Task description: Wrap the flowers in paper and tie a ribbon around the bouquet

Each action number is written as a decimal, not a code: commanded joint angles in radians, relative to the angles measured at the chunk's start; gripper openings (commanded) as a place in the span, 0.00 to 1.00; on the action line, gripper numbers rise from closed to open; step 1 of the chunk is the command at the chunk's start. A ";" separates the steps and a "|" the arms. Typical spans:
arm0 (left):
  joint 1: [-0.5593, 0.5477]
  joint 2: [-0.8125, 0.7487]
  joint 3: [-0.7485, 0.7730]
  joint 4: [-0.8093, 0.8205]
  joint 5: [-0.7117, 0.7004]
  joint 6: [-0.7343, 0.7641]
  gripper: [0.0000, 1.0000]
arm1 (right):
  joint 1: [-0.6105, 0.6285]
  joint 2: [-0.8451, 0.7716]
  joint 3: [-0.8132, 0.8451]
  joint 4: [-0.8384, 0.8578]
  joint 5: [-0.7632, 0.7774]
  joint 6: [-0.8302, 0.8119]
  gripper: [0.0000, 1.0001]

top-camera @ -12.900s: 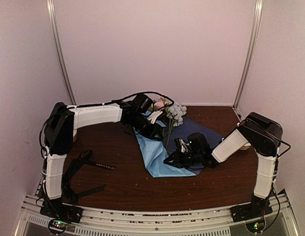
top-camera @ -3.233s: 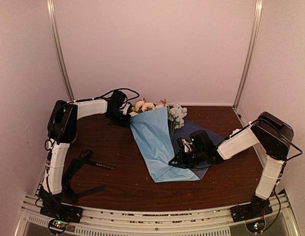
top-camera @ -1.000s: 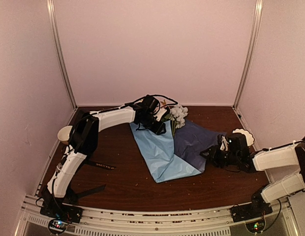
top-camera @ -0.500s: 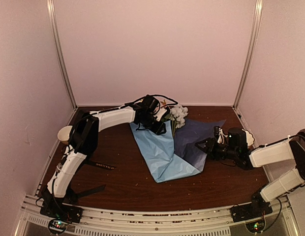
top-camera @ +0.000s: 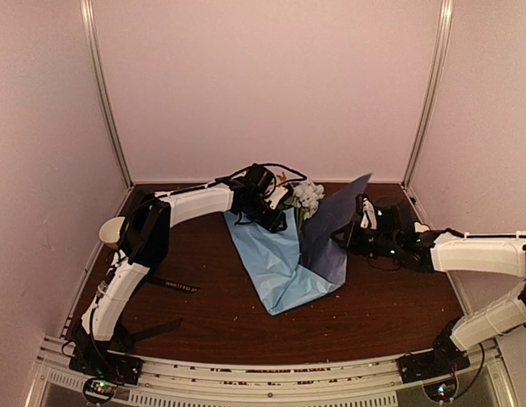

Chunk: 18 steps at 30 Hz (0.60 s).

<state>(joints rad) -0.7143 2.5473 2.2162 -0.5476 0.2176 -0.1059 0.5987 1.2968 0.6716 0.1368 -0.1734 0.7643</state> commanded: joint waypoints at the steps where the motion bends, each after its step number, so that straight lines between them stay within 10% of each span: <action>1: -0.004 0.028 0.015 0.014 0.019 0.012 0.42 | 0.128 0.041 0.165 -0.235 0.200 -0.164 0.00; 18: 0.036 0.027 -0.012 0.060 0.101 -0.033 0.44 | 0.372 0.516 0.545 -0.276 0.067 -0.419 0.03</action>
<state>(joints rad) -0.7055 2.5473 2.2158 -0.5457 0.2615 -0.1097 0.9520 1.7432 1.1873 -0.1249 -0.0498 0.4133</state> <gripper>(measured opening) 0.435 0.021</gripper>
